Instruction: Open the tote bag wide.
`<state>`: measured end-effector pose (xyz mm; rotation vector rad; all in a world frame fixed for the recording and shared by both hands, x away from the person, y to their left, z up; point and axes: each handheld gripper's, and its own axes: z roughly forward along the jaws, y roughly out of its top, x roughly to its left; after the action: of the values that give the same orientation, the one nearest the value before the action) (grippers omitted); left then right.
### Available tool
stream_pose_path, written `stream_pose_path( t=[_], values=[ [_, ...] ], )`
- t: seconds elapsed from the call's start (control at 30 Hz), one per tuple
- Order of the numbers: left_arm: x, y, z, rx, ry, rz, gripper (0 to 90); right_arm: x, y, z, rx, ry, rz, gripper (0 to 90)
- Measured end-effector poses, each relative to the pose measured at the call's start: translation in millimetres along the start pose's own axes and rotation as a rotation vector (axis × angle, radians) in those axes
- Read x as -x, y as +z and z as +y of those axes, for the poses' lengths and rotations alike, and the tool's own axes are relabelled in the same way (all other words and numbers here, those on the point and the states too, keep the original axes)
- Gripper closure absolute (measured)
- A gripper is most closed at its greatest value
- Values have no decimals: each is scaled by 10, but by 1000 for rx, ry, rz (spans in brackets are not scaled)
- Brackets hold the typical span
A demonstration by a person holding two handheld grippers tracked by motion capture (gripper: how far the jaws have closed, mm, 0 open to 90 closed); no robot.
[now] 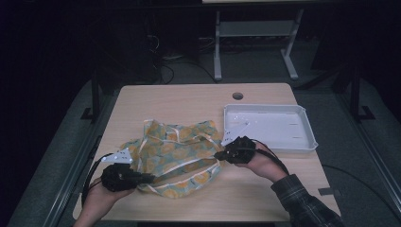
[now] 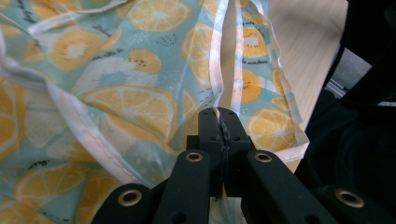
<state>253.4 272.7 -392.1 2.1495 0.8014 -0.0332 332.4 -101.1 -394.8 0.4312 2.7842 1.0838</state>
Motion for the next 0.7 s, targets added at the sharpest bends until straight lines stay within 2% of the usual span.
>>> stream_pose_path(
  t=[0.13,0.23,0.27,0.3,0.67,0.7],
  values=[
    [55,21,-30,-9,-2,-17,891,-57,-40,-53,-4,1,11,894],
    [99,32,-39,-18,7,-26,891,-88,-48,-96,-12,-26,15,894],
    [119,40,-44,-19,11,-32,891,-110,-55,-101,-18,-9,19,893],
    [129,44,-48,-22,11,-33,891,-114,-53,-123,-15,-27,18,893],
    [244,91,-124,-52,24,-65,891,-219,-79,-202,-26,-30,37,893],
    [258,96,-133,-53,11,-69,891,-228,-83,-210,-32,-33,35,893]
  ],
)
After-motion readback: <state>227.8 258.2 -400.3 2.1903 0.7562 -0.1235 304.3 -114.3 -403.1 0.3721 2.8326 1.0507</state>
